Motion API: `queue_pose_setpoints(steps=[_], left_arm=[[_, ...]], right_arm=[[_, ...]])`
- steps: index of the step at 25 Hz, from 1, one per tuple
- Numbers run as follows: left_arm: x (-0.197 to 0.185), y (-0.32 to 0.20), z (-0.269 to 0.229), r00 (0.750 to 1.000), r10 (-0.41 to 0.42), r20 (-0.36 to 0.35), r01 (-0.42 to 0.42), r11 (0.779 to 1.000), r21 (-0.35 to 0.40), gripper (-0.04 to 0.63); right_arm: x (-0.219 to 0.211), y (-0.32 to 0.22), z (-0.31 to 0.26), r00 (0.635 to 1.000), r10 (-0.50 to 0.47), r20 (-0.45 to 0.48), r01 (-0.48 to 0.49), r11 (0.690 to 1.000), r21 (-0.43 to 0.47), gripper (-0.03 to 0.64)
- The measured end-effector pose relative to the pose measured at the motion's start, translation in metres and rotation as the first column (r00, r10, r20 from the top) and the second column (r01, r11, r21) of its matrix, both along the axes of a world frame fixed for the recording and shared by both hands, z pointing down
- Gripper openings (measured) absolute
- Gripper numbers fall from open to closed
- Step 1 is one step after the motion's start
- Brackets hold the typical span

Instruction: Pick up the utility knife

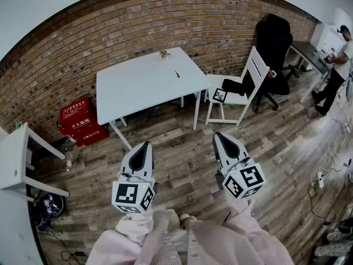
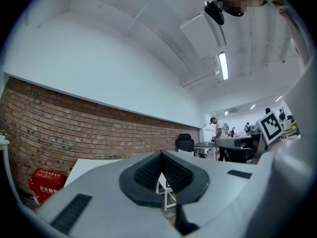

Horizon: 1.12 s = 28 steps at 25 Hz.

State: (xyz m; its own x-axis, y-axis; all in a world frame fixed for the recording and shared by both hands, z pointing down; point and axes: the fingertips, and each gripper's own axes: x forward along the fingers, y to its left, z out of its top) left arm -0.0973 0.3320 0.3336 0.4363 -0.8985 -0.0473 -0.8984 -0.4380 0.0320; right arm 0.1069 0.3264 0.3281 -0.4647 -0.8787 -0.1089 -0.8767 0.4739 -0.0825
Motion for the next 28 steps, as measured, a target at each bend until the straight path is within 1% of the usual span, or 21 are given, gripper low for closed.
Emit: queue_pose_setpoints(steps=[3, 7, 11, 16, 17, 19, 21, 28], left_arm=[[0.001, -0.003, -0.001, 1.0, 0.002, 0.001, -0.002, 1.0, -0.001, -0.008], [-0.001, -0.009, -0.001, 1.0, 0.001, -0.005, -0.001, 1.0, -0.009, -0.008], [-0.001, -0.012, 0.002, 1.0, -0.004, -0.007, 0.004, 1.0, -0.016, -0.008], [0.001, -0.013, 0.013, 1.0, -0.01, -0.006, 0.01, 0.999, -0.042, -0.008], [0.0, -0.014, 0.016, 1.0, -0.013, -0.008, 0.013, 0.999, -0.048, -0.008], [0.0, -0.019, 0.021, 1.0, -0.018, -0.008, 0.017, 0.998, -0.06, -0.008], [0.002, -0.023, 0.026, 1.0, -0.017, -0.003, 0.017, 0.997, -0.07, -0.008], [-0.005, -0.038, 0.038, 0.999, -0.039, 0.001, 0.039, 0.995, -0.096, -0.008]], right_arm=[[0.0, -0.002, -0.002, 1.0, -0.003, -0.008, 0.003, 1.0, 0.005, 0.003], [0.0, -0.005, -0.003, 1.0, -0.007, 0.012, 0.007, 1.0, 0.005, 0.003], [0.003, -0.011, 0.007, 1.0, -0.006, -0.006, 0.006, 1.0, -0.028, 0.003], [0.01, -0.015, 0.023, 1.0, 0.011, 0.013, -0.011, 0.997, -0.072, 0.009], [0.011, -0.017, 0.026, 1.0, 0.013, 0.016, -0.011, 0.997, -0.078, 0.018], [0.013, -0.023, 0.031, 1.0, 0.012, 0.024, -0.01, 0.995, -0.095, 0.07], [0.015, -0.03, 0.034, 1.0, 0.017, 0.025, -0.014, 0.994, -0.107, 0.08], [0.012, -0.054, 0.045, 1.0, 0.01, 0.024, -0.007, 0.992, -0.128, 0.147]])
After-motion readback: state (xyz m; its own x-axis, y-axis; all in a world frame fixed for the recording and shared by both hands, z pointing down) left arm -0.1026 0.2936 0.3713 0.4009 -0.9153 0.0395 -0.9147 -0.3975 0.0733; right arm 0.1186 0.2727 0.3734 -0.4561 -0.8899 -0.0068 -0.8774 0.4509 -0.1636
